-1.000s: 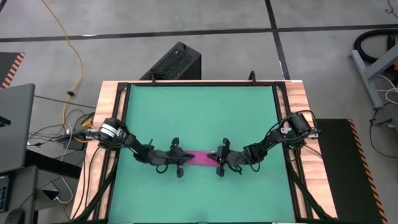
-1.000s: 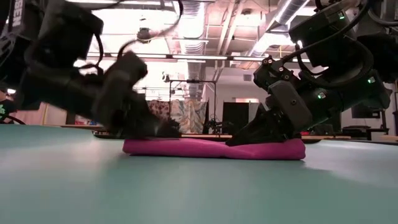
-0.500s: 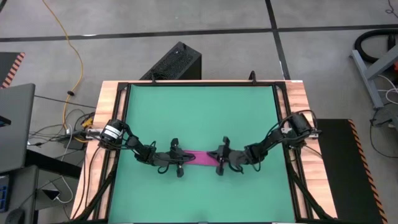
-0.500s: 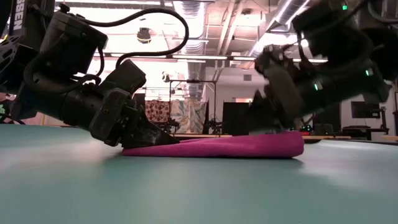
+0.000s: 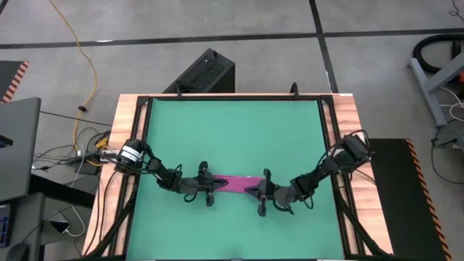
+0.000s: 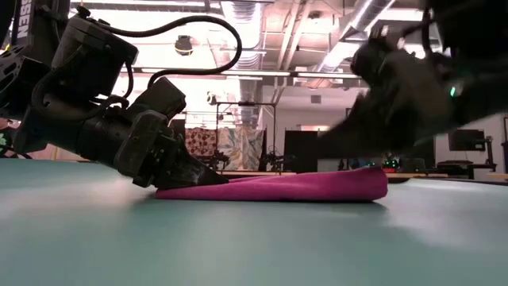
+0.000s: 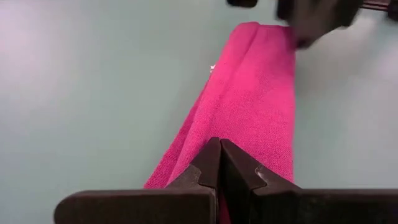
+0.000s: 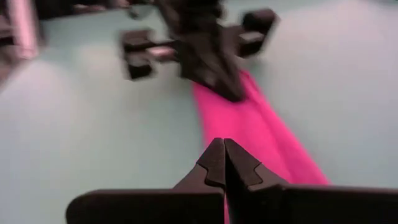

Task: Roll towel into tight, uniform cylinder
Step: Roll the pink towel

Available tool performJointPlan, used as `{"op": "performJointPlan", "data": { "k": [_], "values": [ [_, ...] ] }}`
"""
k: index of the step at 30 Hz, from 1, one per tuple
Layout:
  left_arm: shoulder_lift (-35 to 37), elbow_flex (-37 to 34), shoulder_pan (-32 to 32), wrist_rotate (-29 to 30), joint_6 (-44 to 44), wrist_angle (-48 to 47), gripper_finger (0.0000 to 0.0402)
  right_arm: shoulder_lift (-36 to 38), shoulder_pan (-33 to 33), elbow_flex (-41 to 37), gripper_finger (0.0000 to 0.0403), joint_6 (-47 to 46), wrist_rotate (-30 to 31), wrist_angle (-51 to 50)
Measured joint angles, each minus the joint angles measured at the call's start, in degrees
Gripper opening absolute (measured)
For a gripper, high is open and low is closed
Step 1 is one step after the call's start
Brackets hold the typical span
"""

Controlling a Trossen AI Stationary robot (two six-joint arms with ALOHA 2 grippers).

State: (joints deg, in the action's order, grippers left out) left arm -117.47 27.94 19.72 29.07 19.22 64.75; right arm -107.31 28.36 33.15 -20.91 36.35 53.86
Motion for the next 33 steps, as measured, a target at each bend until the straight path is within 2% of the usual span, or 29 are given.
{"op": "performJointPlan", "data": {
  "k": [3, 11, 22, 26, 29, 33],
  "values": [
    [0.0, -0.02, -0.02, -0.67, 0.28, 0.0, 0.0, -2.78, -0.28, 0.0, 0.0013, -2.59, 2.82, -0.04],
    [0.0, -0.04, 1.35, -1.41, 0.7, -0.11, 0.0, -9.8, -2.35, 0.26, 0.0013, -13.1, 2.82, -0.22],
    [1.38, -0.15, 2.78, 0.14, -0.48, -1.66, 0.0, -10.49, -1.26, 0.24, 0.0013, -16.2, 3.47, -0.75],
    [7.15, -0.28, 2.87, -0.36, -4.82, -4.67, 0.0, -10.51, -1.11, 0.24, 0.0013, -16.58, 3.42, -0.84],
    [13.88, -0.2, 2.89, -0.7, -8.04, -11.35, 0.0, -10.53, -1.09, 0.22, 0.0013, -16.67, 3.34, -0.88],
    [21.93, -0.16, 2.9, 0.27, -7.04, -23.49, 0.0, -10.45, -1.07, 0.04, 0.0013, -14.82, 3.91, 2.33]
  ]
}}
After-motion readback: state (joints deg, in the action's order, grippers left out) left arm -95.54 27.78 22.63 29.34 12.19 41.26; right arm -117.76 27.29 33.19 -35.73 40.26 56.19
